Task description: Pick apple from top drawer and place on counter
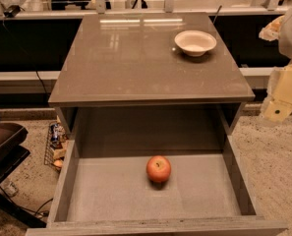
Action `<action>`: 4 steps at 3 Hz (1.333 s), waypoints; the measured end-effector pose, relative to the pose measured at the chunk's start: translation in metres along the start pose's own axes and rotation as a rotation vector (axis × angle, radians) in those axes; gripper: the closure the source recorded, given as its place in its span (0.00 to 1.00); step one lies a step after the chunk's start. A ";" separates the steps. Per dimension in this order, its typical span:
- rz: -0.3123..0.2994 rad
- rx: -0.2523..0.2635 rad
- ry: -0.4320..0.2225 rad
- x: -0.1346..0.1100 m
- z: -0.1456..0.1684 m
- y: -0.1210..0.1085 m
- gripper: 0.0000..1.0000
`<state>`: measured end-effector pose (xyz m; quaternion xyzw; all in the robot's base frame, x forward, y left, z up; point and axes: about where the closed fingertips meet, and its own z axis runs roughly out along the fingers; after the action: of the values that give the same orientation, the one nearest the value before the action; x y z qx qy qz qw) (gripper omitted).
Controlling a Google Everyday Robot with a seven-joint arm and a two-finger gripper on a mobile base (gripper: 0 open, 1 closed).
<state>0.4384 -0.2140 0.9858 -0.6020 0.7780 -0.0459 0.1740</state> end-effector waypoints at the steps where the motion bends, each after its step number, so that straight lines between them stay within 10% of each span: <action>1: 0.000 0.000 0.000 0.000 0.000 0.000 0.00; 2: 0.002 -0.004 -0.037 -0.001 0.006 0.001 0.00; 4: 0.013 -0.053 -0.309 0.004 0.081 0.035 0.00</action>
Offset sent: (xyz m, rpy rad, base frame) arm 0.0032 0.0014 -0.0135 0.0642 0.0072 0.0160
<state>0.4314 -0.1974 0.8991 -0.6011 0.7468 0.0690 0.2760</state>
